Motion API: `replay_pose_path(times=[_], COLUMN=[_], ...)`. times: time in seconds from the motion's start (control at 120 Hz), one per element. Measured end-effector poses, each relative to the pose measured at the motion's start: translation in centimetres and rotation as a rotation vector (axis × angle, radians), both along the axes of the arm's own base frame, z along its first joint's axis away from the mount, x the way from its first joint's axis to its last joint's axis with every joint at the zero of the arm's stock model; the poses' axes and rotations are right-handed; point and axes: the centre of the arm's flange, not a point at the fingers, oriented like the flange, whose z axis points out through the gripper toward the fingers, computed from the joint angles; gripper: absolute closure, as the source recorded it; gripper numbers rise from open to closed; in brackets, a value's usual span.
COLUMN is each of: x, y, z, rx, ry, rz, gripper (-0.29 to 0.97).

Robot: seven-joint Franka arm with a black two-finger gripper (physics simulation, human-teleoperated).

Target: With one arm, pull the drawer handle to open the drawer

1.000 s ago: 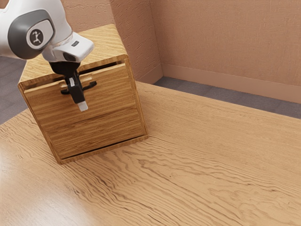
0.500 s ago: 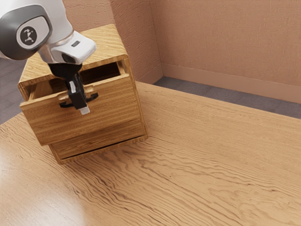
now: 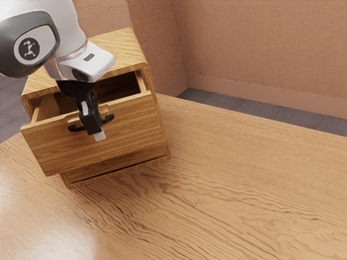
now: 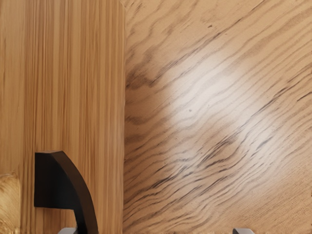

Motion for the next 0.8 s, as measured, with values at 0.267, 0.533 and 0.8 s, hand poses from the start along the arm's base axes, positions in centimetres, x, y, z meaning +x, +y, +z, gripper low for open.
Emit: replay_pose_path(times=[0.267,0.533,0.8], x=[-1.6,-3.3,-4.8], y=[-1.7,-3.3,-4.8], z=[-0.4,-0.3,-0.4], rx=[0.0,-0.005,-0.002], ry=[0.004,-0.004,-0.009], rz=[-0.006,-0.012,-0.021], gripper=[0.28,0.28,0.27])
